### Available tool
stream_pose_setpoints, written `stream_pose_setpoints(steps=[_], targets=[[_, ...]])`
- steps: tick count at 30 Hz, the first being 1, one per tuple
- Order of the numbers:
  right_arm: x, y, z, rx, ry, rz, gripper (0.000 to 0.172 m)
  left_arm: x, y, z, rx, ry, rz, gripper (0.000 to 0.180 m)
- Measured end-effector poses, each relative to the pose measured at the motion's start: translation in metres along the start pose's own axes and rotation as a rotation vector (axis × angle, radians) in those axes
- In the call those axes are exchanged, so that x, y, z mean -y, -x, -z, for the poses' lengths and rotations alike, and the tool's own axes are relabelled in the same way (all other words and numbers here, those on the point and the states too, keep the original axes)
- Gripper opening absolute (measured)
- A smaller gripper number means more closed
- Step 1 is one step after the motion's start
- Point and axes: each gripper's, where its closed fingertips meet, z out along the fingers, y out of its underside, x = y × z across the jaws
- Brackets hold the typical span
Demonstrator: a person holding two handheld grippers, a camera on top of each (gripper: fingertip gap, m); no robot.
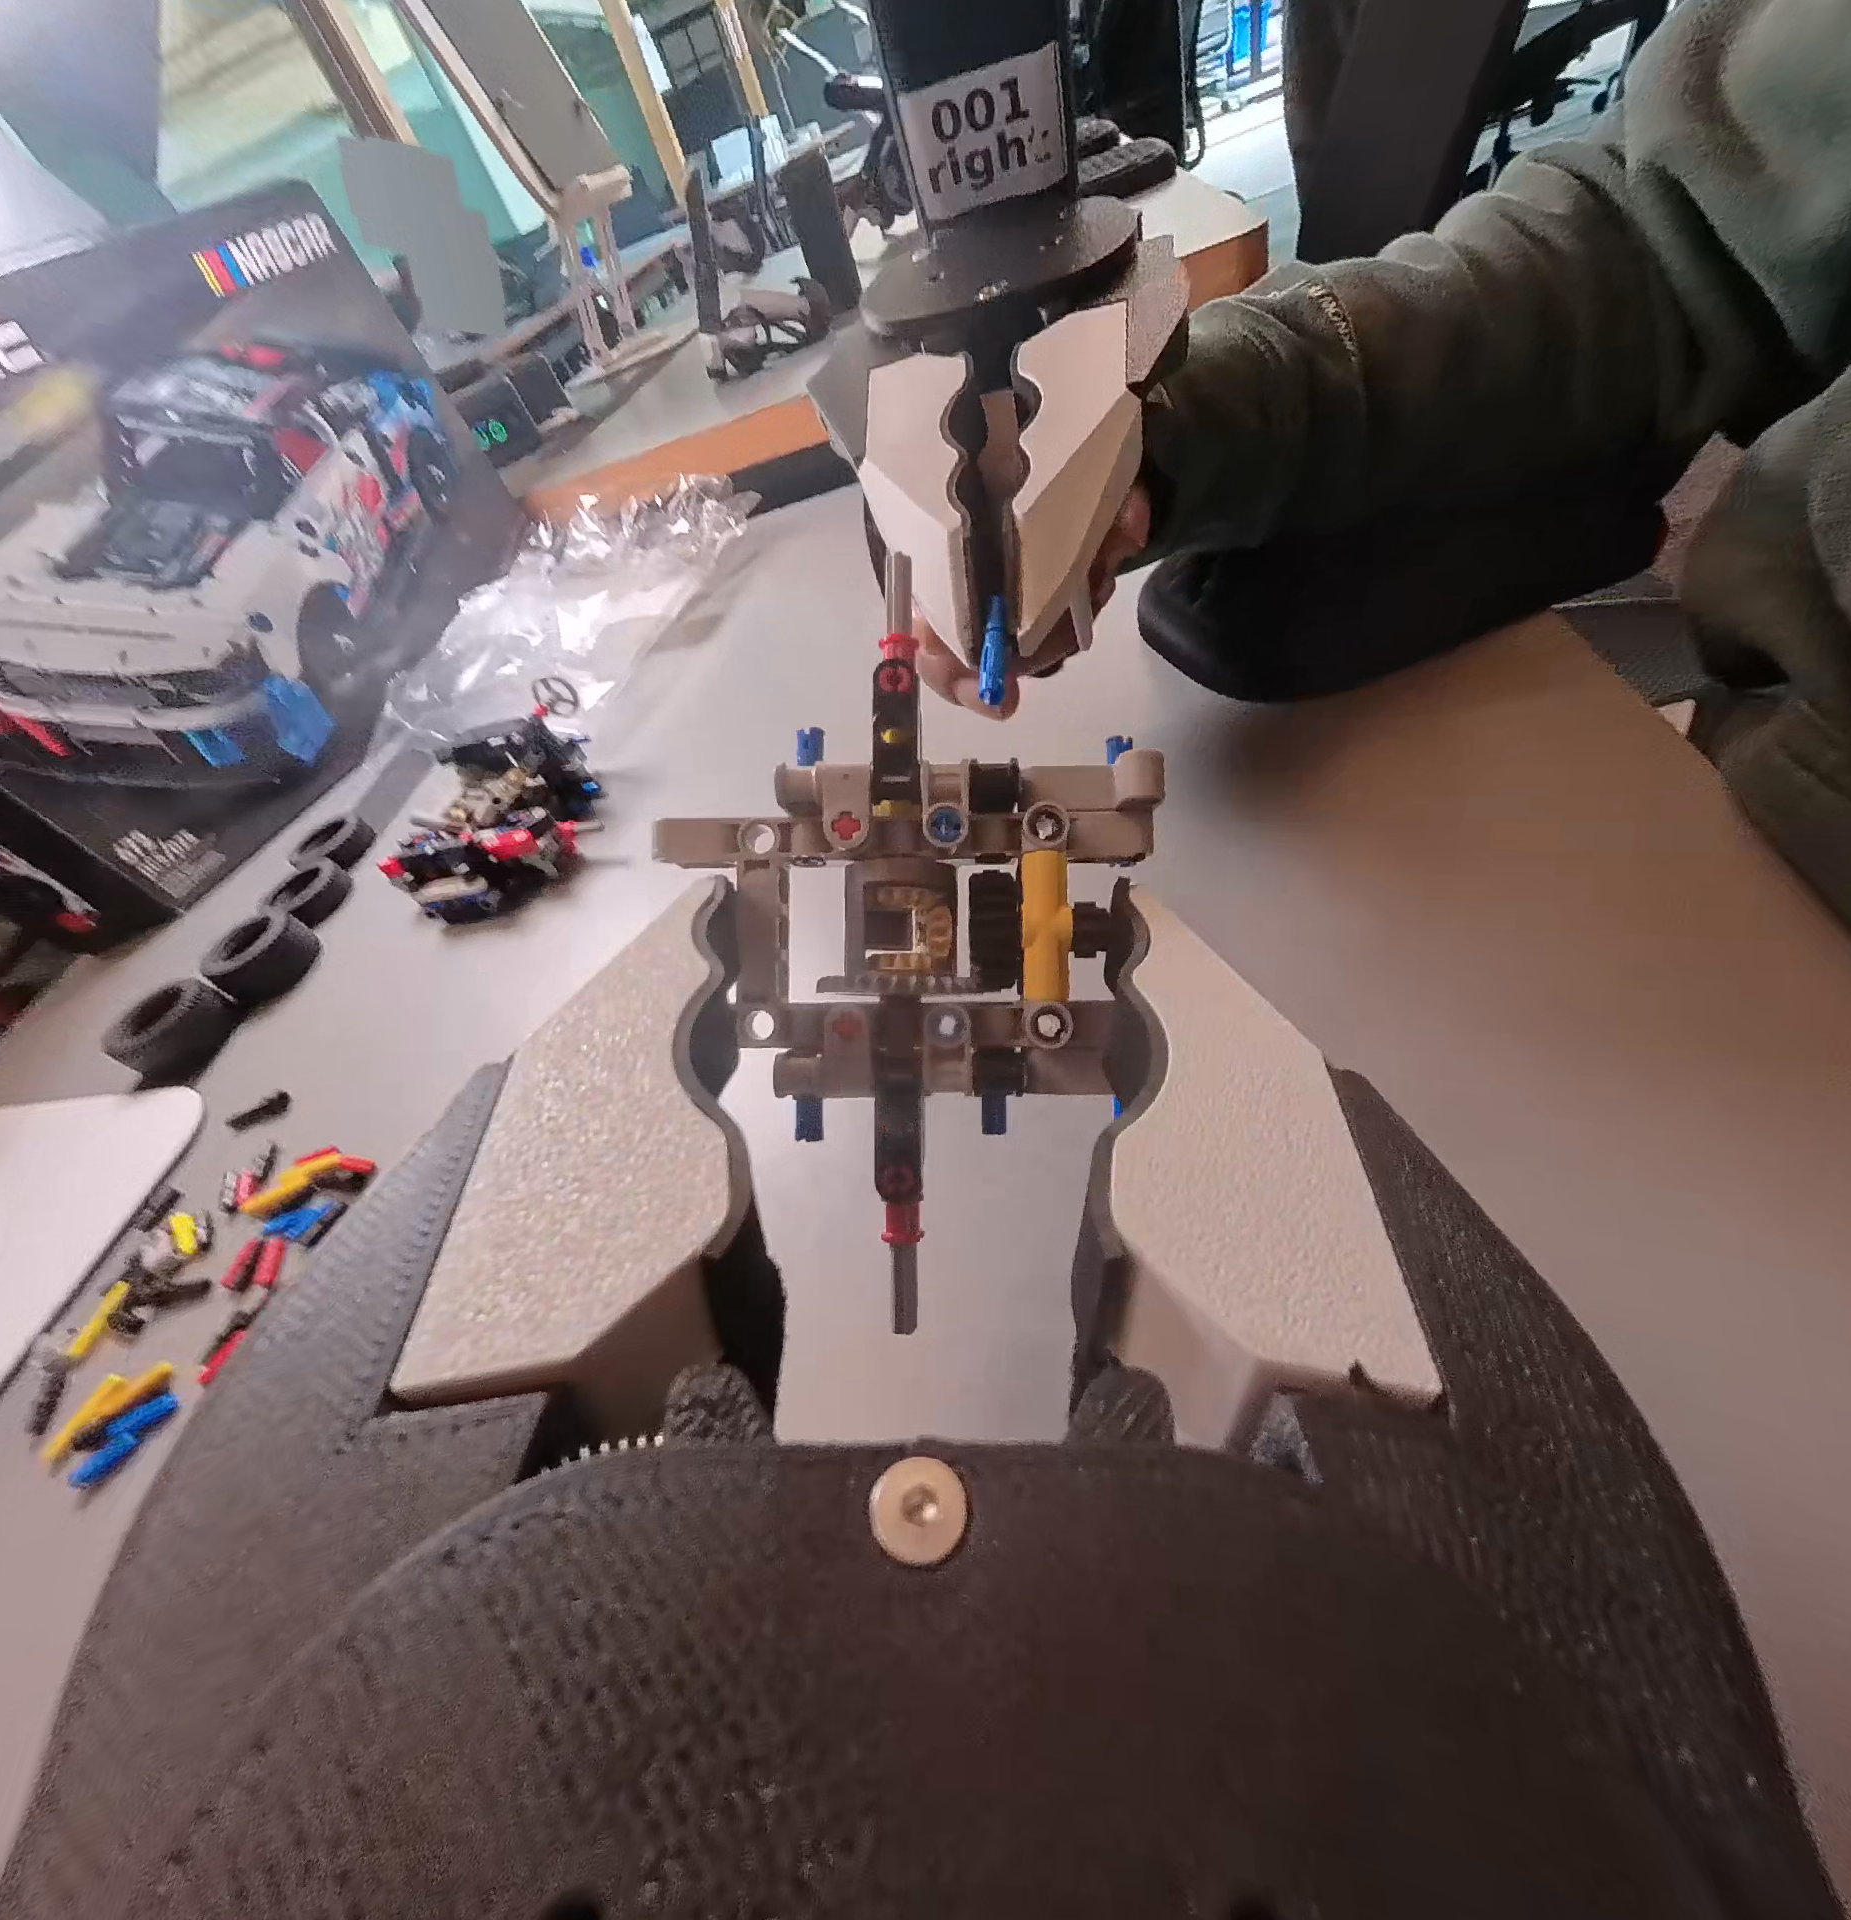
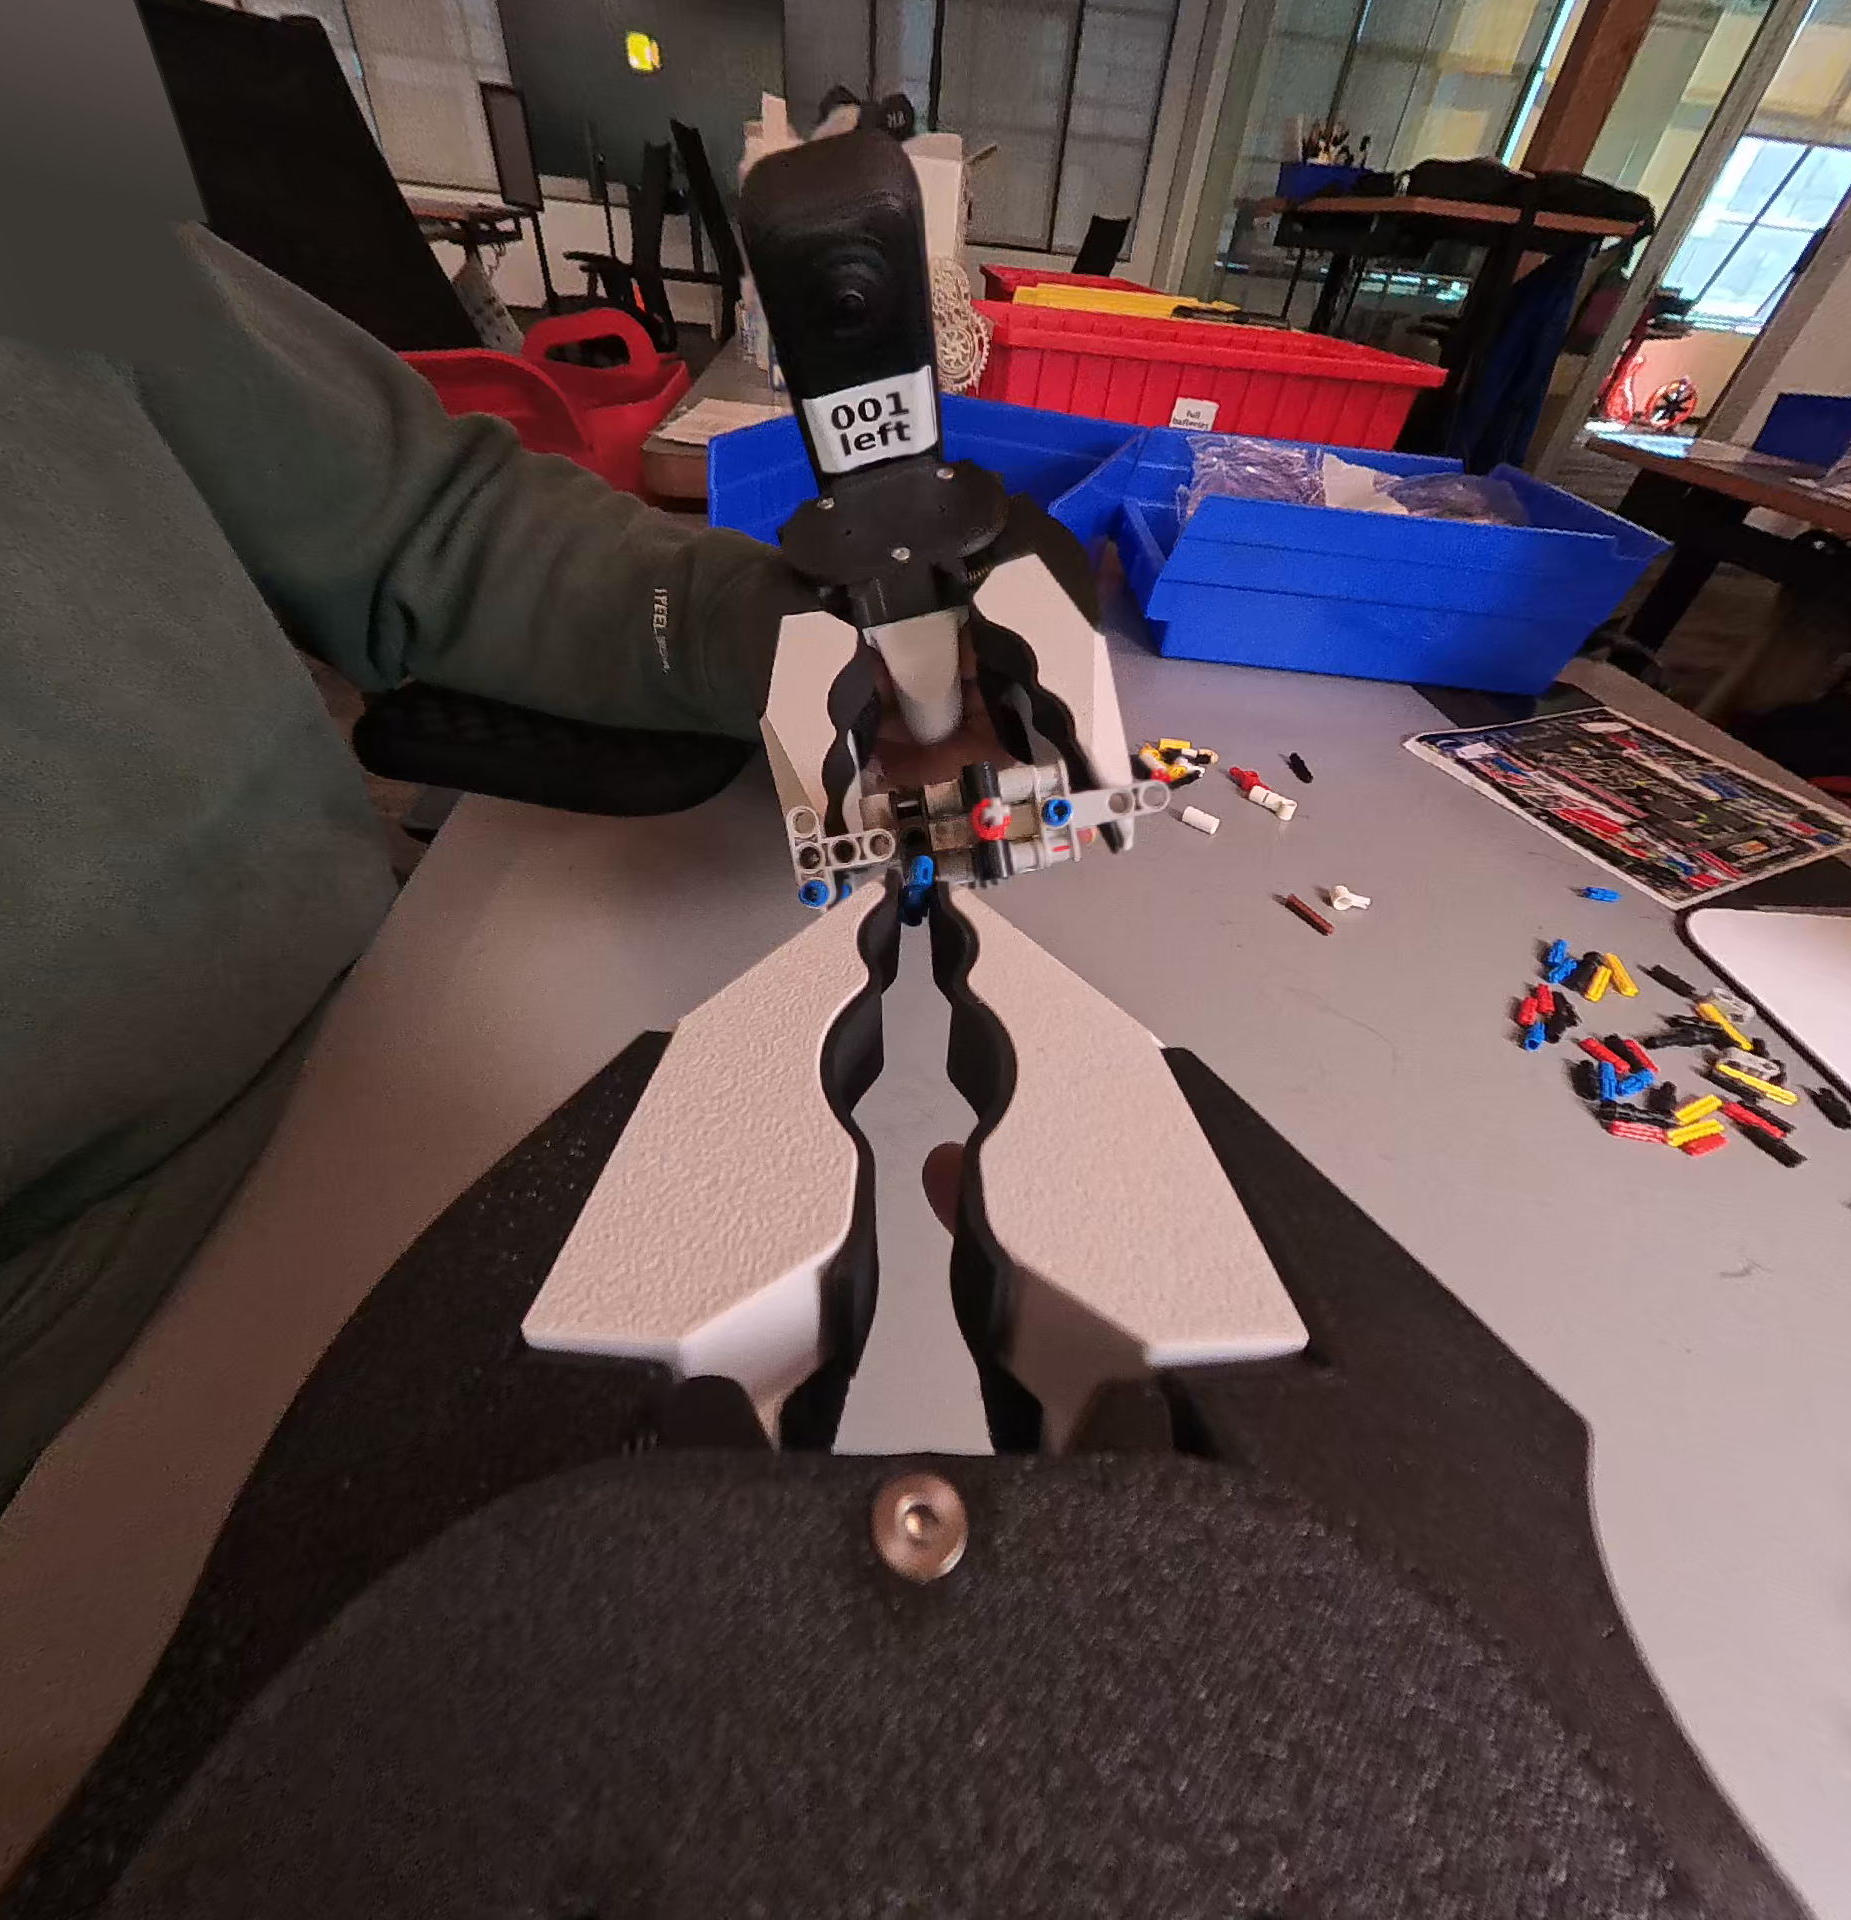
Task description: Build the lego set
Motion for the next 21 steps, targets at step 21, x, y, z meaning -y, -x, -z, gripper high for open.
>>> stream_pose_setpoints(steps=[21], targets=[[-0.033, 0.009, -0.013, 0.04, 0.138, -0.002, 0.003, -0.02, -0.014, -0.009, -0.068, 0.105, 0.093, 0.07]])
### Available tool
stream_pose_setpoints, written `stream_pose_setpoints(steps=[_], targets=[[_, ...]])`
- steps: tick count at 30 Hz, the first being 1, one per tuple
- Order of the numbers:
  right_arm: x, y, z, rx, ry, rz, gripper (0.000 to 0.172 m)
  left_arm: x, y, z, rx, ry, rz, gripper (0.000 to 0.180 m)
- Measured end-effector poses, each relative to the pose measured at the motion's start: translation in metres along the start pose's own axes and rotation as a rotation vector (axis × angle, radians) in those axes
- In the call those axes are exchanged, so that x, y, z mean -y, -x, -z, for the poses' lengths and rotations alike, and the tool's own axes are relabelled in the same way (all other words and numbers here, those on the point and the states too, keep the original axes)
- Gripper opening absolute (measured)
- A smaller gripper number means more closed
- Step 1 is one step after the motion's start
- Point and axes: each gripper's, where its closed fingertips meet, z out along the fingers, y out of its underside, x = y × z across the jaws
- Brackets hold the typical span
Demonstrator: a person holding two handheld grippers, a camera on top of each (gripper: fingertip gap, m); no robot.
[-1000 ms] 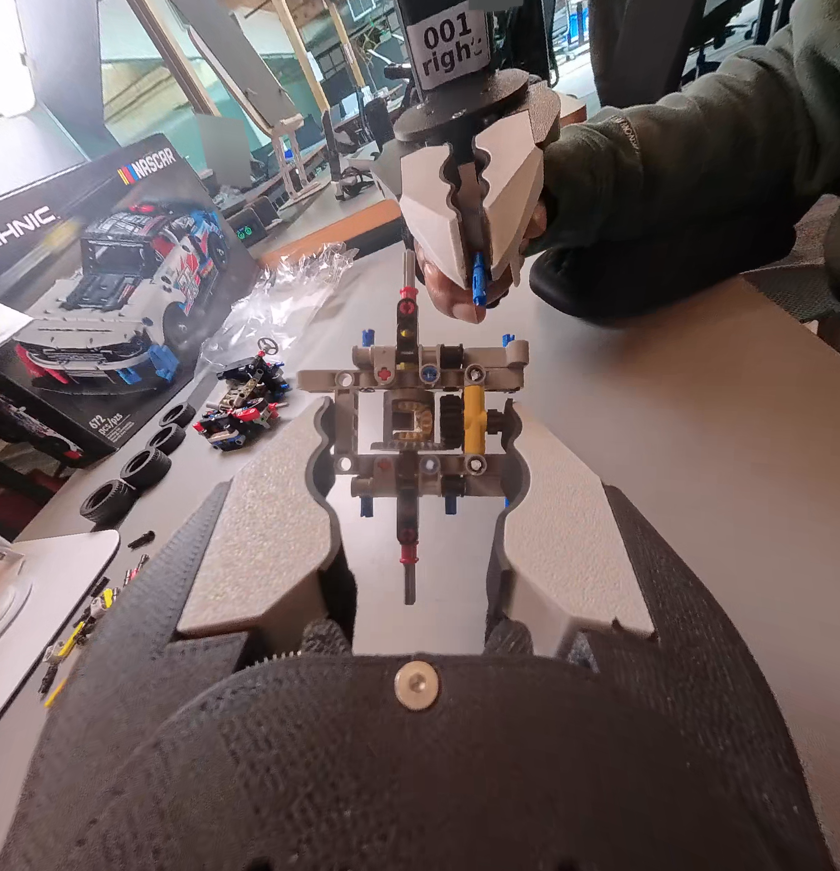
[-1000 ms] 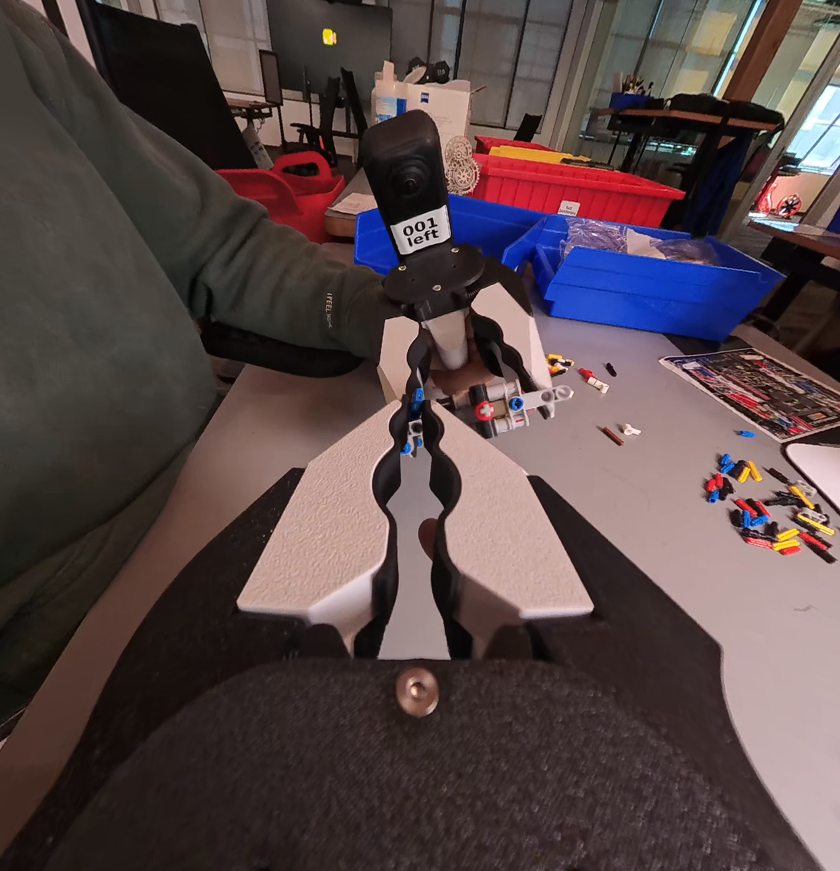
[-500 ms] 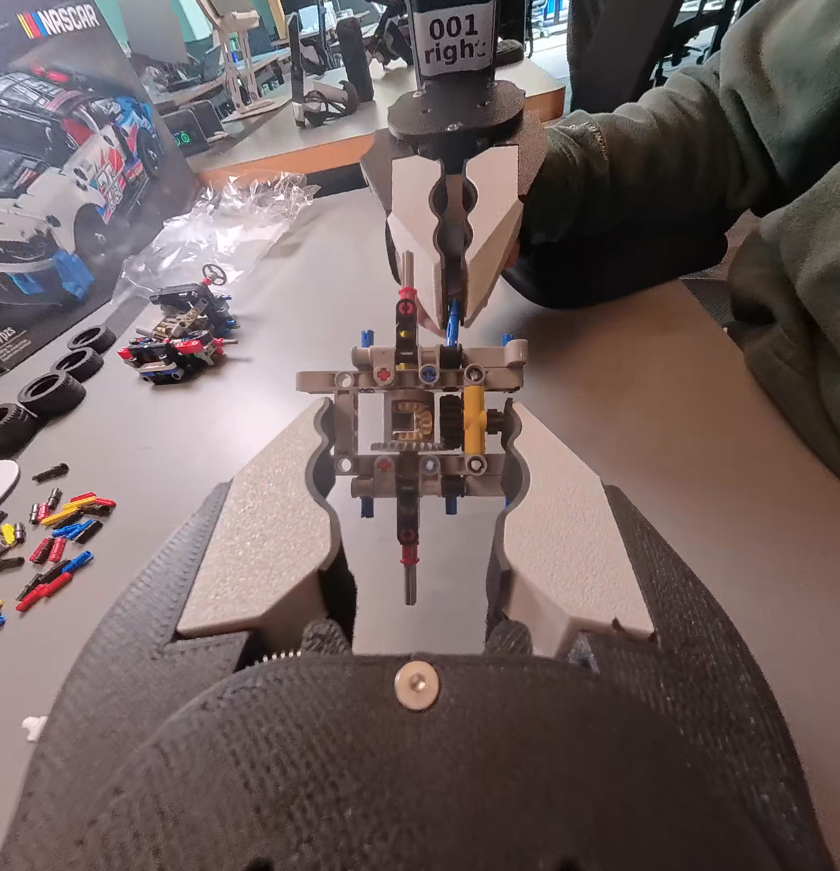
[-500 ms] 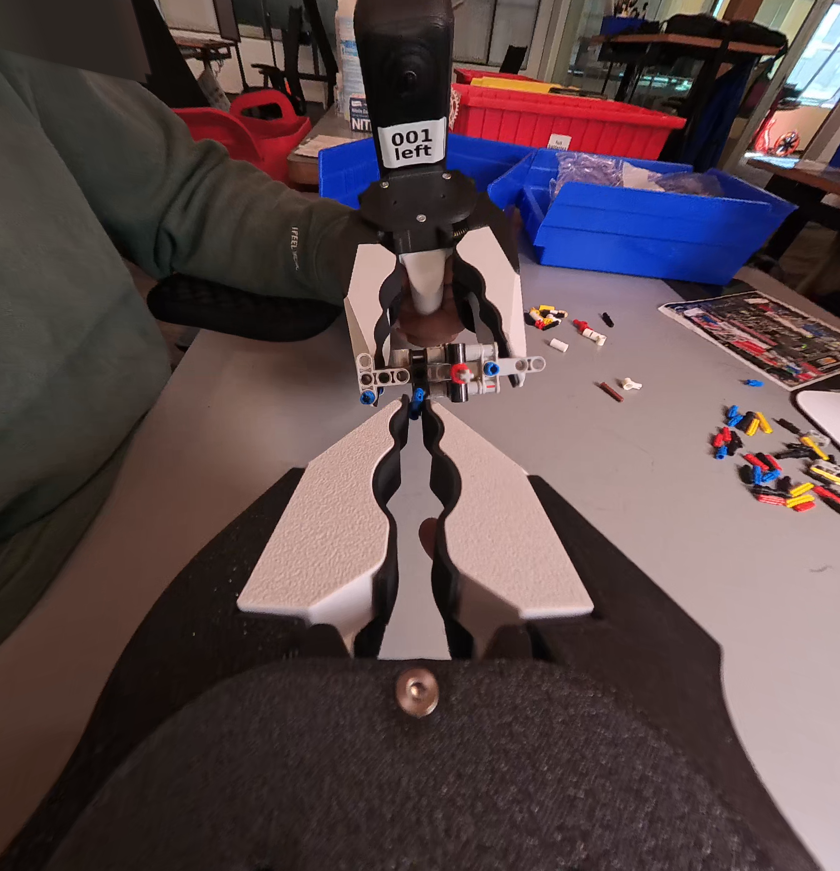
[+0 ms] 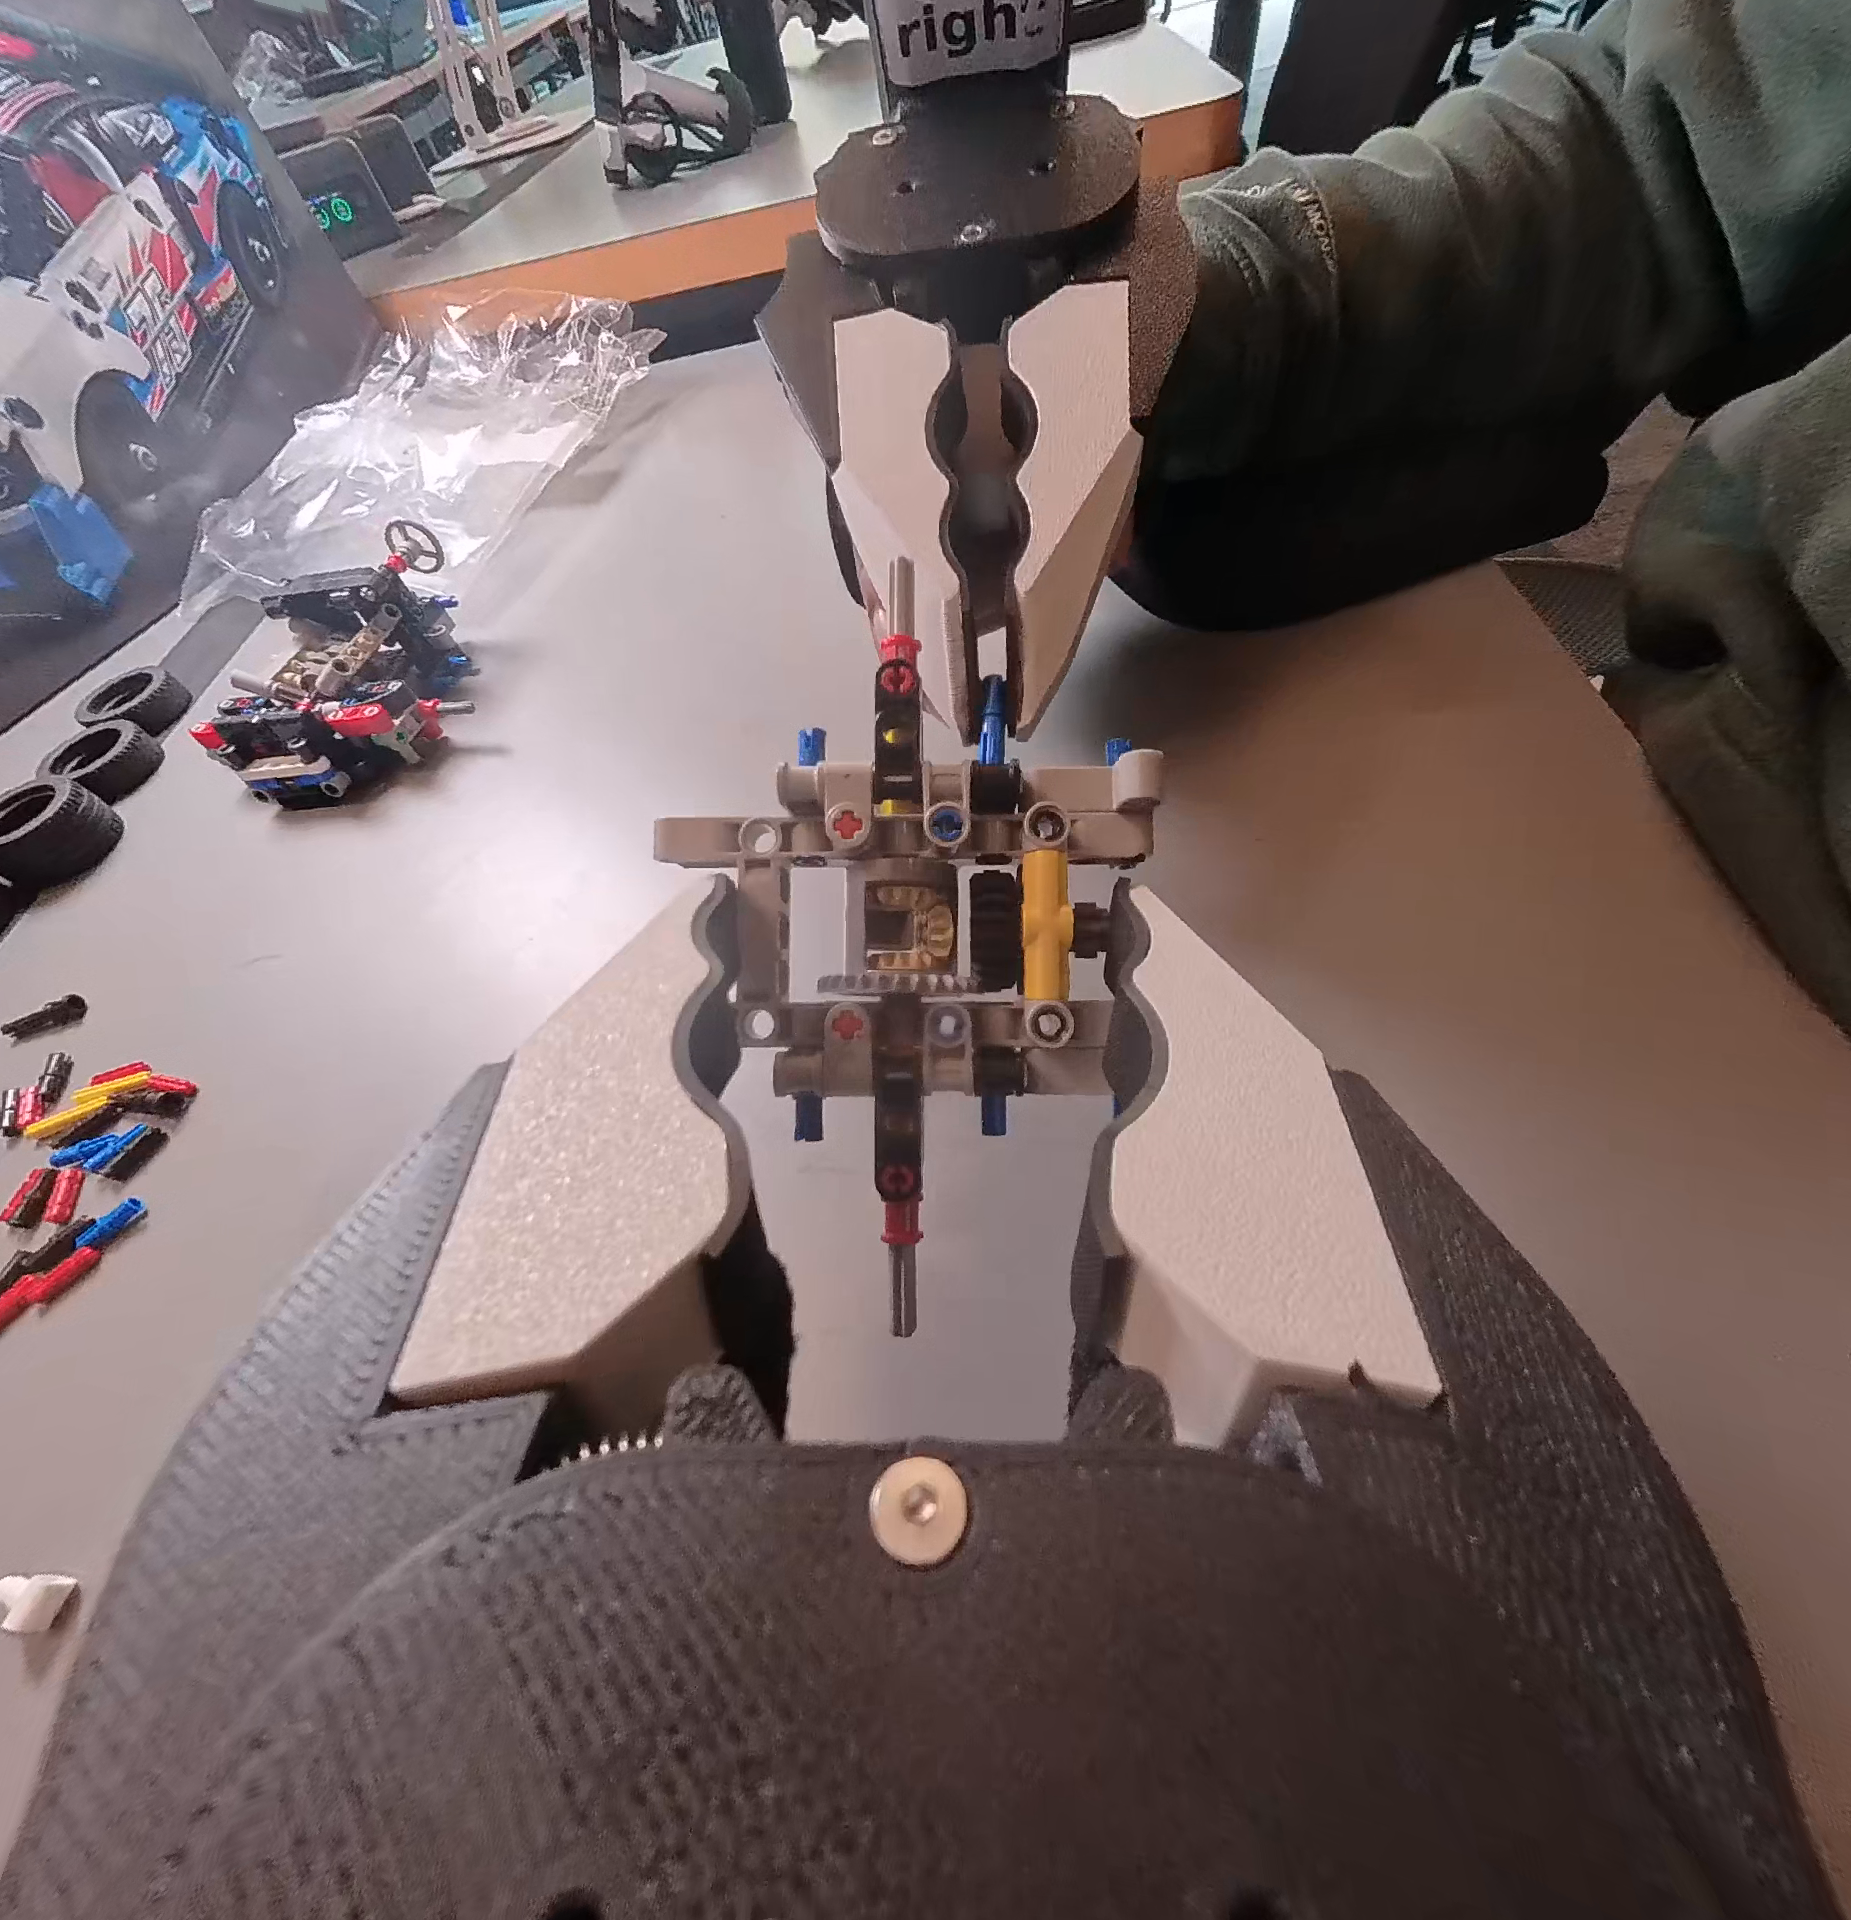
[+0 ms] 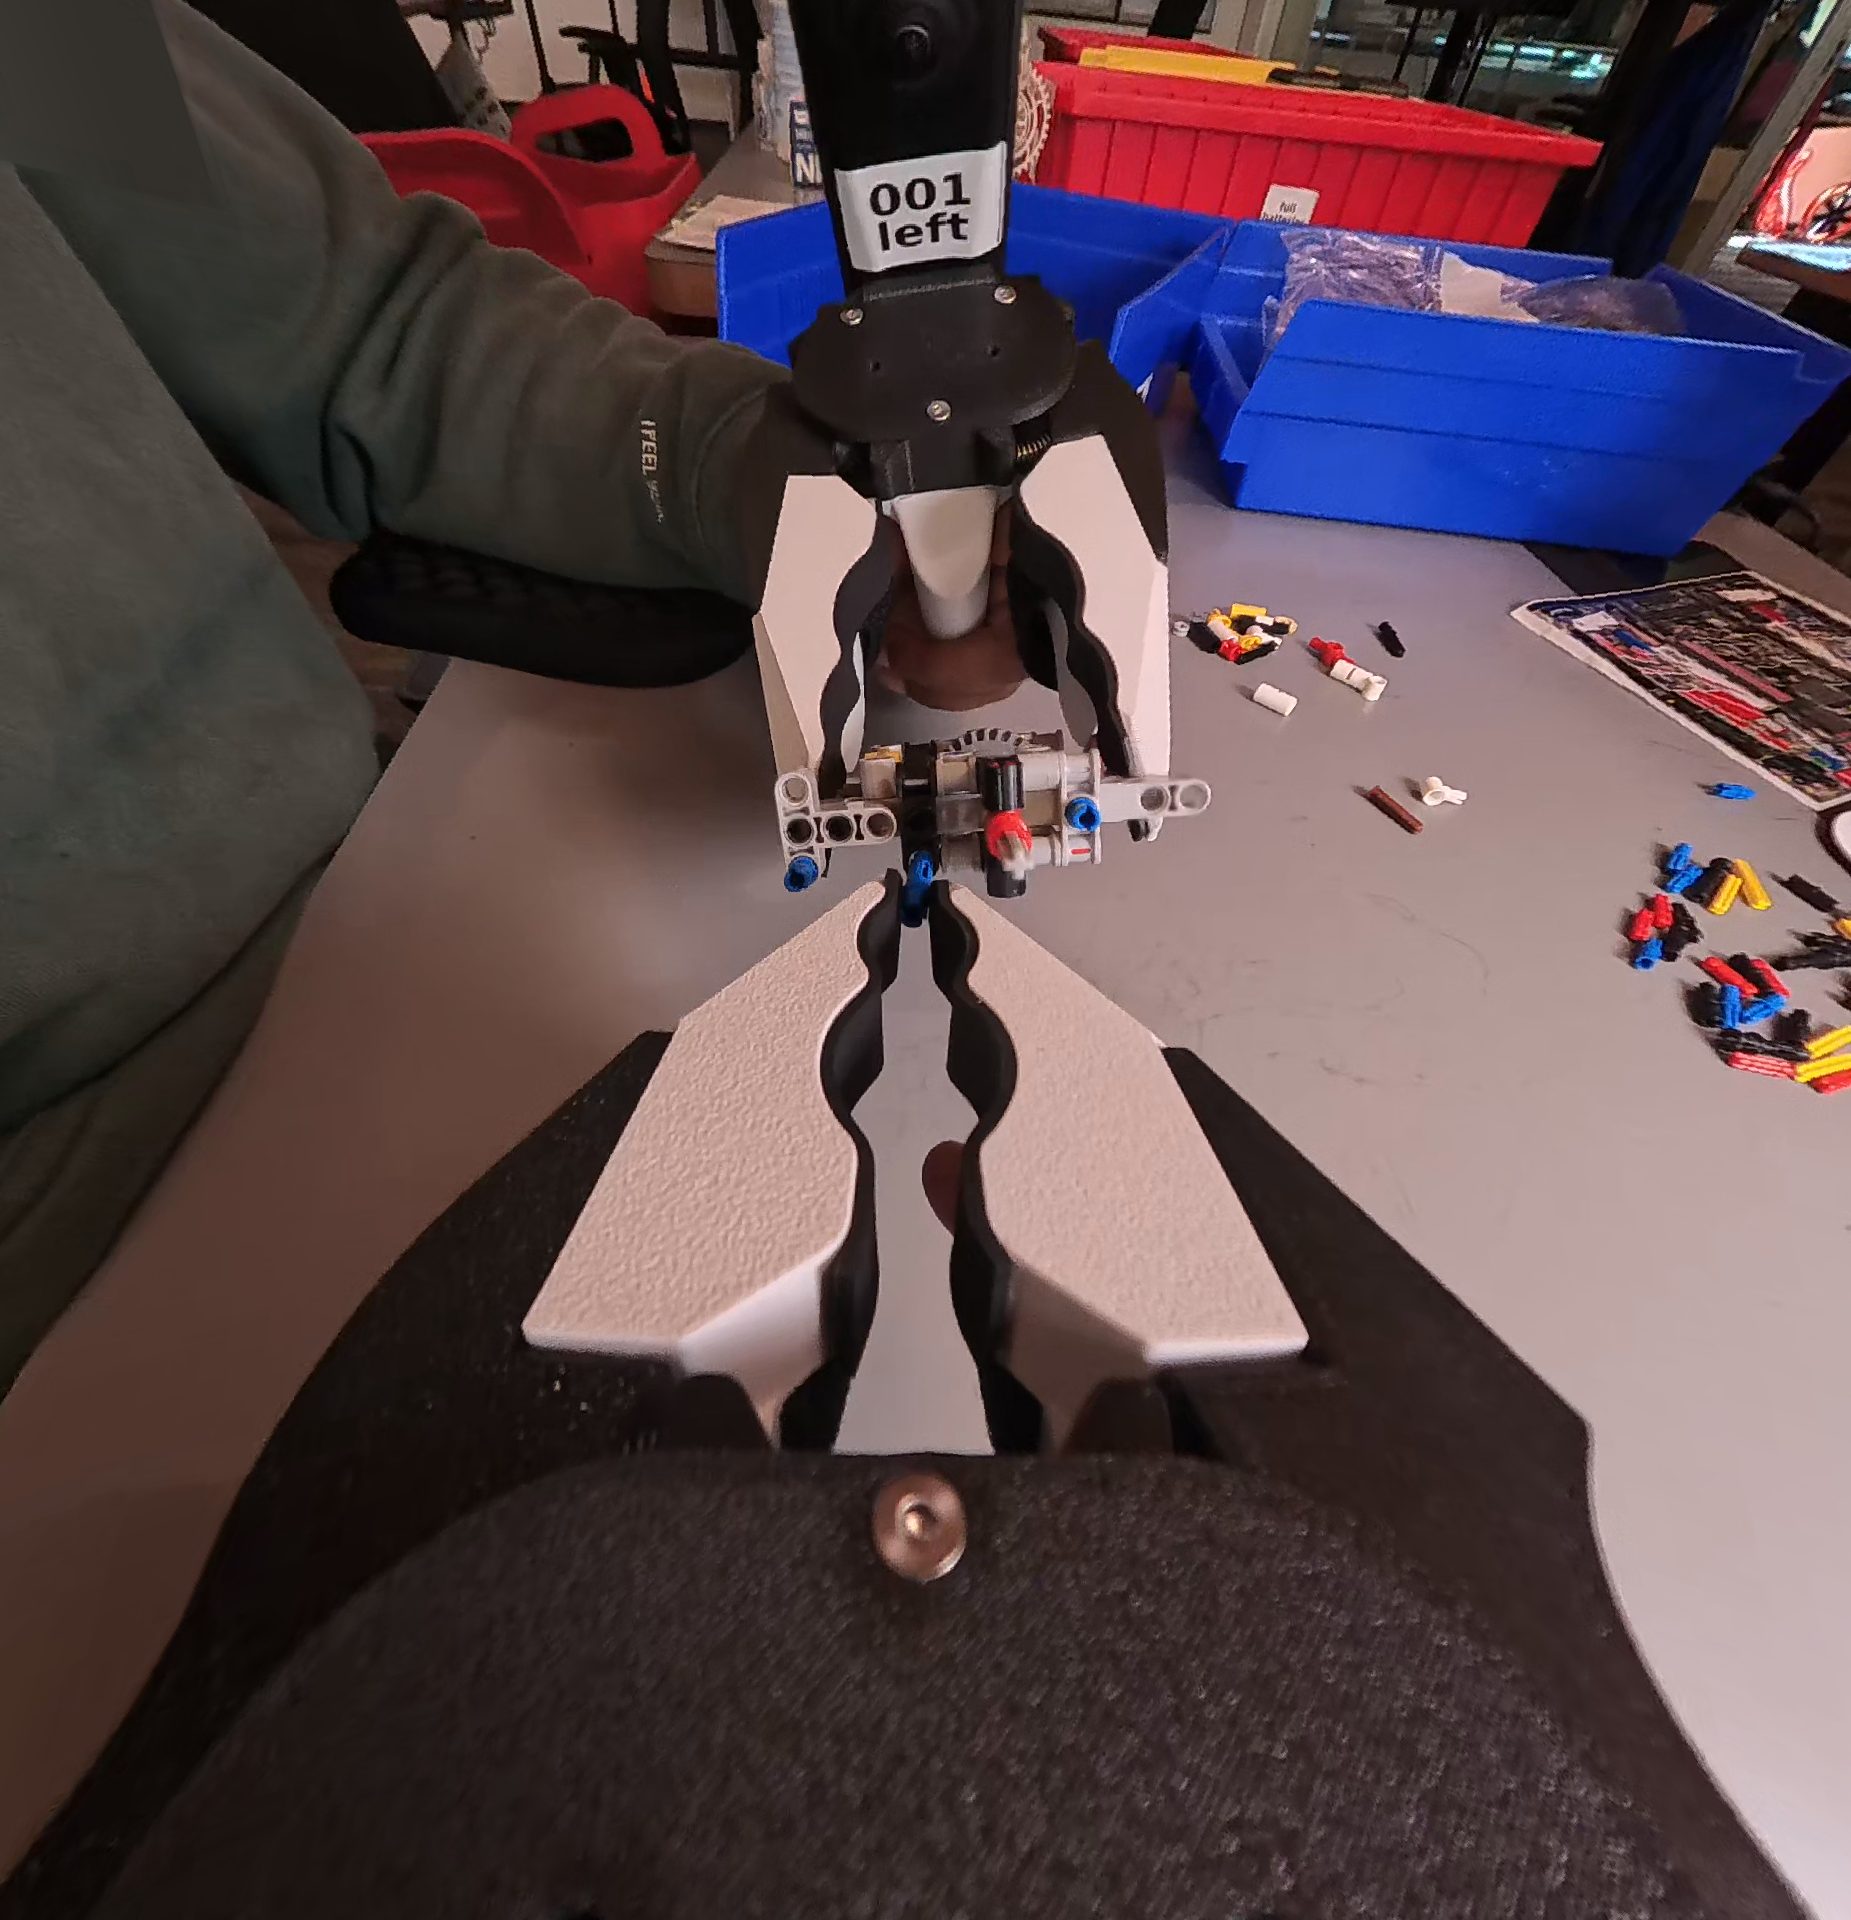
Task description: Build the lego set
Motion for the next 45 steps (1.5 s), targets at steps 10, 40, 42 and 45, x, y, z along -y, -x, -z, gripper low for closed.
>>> stream_pose_setpoints(steps=[10, 40, 42, 45], targets=[[-0.014, 0.022, -0.019, 0.088, 0.085, 0.002, 0.002, 0.01, -0.01, -0.01, -0.052, 0.011, 0.088, 0.07], [-0.051, -0.005, -0.022, -0.102, 0.33, 0.178, 0.003, -0.064, 0.003, -0.004, 0.018, 0.404, 0.087, 0.07], [-0.058, -0.01, -0.022, -0.134, 0.389, 0.209, 0.002, -0.063, 0.003, -0.004, 0.017, 0.4, 0.088, 0.07], [-0.068, -0.013, -0.023, -0.165, 0.479, 0.259, 0.002, -0.061, 0.001, -0.005, 0.014, 0.401, 0.093, 0.07]])
